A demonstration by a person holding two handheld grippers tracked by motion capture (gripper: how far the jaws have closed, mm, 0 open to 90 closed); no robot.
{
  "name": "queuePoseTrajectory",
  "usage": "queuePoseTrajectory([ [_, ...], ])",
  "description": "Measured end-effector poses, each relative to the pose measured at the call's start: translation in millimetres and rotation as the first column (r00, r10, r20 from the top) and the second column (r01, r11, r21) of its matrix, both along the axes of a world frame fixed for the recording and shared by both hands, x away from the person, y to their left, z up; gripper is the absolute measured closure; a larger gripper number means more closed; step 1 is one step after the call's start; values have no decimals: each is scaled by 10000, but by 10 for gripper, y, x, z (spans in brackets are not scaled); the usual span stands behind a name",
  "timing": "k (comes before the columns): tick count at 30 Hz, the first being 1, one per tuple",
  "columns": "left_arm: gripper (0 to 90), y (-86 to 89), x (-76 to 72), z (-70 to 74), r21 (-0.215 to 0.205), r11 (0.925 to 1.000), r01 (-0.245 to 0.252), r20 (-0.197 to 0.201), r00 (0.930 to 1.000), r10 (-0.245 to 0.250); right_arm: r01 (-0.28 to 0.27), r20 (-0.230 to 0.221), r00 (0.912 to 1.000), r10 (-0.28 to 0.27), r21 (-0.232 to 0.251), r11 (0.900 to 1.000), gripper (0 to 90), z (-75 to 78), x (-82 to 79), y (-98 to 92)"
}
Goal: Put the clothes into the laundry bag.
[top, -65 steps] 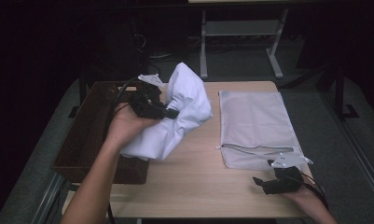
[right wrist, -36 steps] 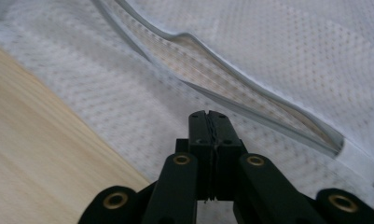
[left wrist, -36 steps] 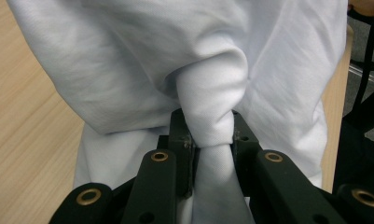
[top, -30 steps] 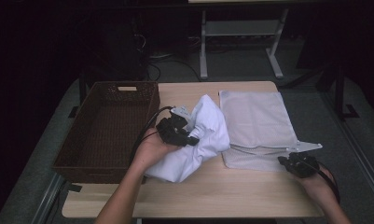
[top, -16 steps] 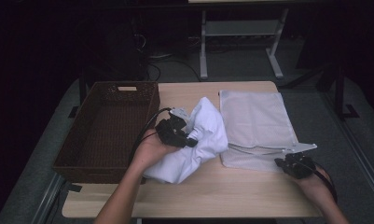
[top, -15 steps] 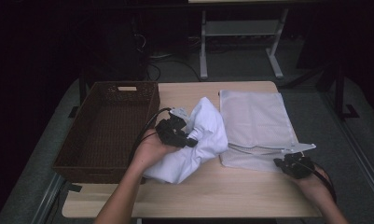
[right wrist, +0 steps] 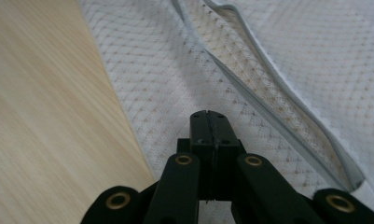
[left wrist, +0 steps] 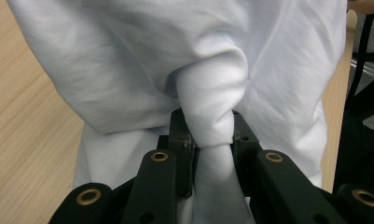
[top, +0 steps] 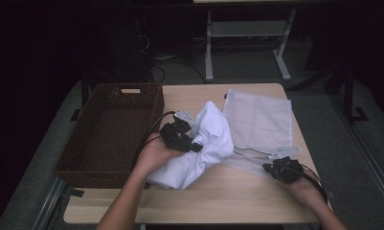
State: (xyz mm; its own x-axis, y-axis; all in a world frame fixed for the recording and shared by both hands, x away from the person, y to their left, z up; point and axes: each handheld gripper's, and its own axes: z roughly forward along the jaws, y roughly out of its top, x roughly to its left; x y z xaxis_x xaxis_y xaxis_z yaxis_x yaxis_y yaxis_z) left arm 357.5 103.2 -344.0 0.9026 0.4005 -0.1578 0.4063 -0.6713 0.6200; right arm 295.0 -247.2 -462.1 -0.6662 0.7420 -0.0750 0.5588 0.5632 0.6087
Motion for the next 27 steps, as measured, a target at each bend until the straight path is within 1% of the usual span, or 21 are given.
queuePoseTrajectory([
  [4,758,0,2,1,-42,10000,-4,-38,10000,4,-365,15,9993,364,22,9993,895,0,14,139],
  [9,758,-1,2,-2,-31,10000,9,-62,10000,-9,-906,25,9959,906,32,9959,895,2,30,334],
  [14,758,5,3,-1,-39,10000,8,-86,10000,-9,-1530,-64,9882,1532,309,9877,895,-2,20,539],
  [18,758,11,5,0,-36,10000,22,-86,10000,-22,-1992,-67,9798,1997,405,9791,894,-3,3,727],
  [20,758,13,5,0,-44,10000,29,-91,10000,-30,-2137,-80,9768,2142,447,9759,894,-3,0,785],
  [21,758,13,5,0,-48,10000,31,-96,9999,-32,-2205,-136,9751,2214,518,9740,891,0,2,807],
  [23,758,18,5,2,-66,10000,19,-108,9999,-20,-2249,-89,9741,2259,656,9722,859,22,2,796],
  [24,758,21,5,2,-80,10000,11,-119,9999,-11,-2202,-40,9752,2211,759,9725,838,48,13,768],
  [26,758,27,5,3,-118,9999,-3,-127,9999,1,-1950,135,9808,1947,1068,9750,787,116,71,667],
  [27,758,30,6,4,-113,9999,0,-131,9999,-2,-1816,163,9834,1810,1143,9767,749,141,108,623],
])
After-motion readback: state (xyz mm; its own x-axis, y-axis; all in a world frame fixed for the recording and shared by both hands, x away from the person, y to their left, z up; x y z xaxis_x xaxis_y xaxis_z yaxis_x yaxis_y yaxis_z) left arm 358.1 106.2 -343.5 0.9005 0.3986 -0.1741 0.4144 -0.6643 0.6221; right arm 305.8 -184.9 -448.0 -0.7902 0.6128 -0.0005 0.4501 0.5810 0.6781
